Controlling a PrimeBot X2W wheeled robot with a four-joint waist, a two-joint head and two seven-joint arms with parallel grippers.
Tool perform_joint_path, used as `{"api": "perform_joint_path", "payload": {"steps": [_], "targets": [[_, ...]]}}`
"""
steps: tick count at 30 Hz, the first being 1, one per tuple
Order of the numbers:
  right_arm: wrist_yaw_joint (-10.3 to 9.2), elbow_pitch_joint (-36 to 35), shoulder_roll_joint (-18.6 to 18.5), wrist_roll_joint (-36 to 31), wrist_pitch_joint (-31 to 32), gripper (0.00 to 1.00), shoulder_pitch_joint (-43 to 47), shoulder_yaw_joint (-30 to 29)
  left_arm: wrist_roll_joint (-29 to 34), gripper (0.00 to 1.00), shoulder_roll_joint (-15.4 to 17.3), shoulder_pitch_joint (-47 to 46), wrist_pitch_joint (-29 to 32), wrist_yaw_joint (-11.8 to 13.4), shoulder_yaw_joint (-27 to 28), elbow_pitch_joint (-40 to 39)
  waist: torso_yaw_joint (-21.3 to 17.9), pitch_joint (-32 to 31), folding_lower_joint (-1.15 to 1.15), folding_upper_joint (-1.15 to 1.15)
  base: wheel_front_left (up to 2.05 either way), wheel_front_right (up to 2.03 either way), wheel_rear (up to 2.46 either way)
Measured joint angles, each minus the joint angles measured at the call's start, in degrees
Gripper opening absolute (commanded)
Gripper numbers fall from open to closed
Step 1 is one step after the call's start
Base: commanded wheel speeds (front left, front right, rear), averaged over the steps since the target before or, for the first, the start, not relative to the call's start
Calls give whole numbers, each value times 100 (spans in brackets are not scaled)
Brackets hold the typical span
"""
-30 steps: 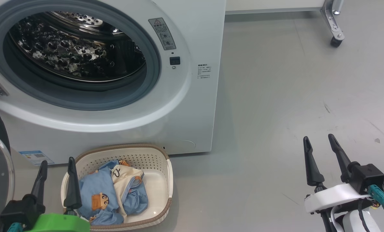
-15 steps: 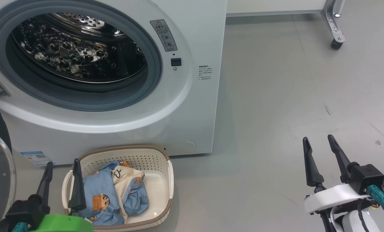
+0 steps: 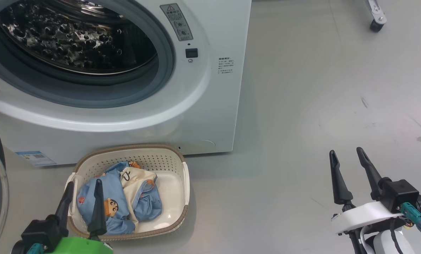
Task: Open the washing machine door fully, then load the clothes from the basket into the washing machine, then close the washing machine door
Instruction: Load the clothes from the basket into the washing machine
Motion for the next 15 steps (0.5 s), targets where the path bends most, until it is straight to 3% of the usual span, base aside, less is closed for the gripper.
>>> {"api": "perform_joint_path", "payload": {"steps": [15], "targets": [[0,-34,-3,62,0,100,-399,148,-89,100,7,-597,0,-1,-323,544,-48,987,0,0,0,0,0]]}}
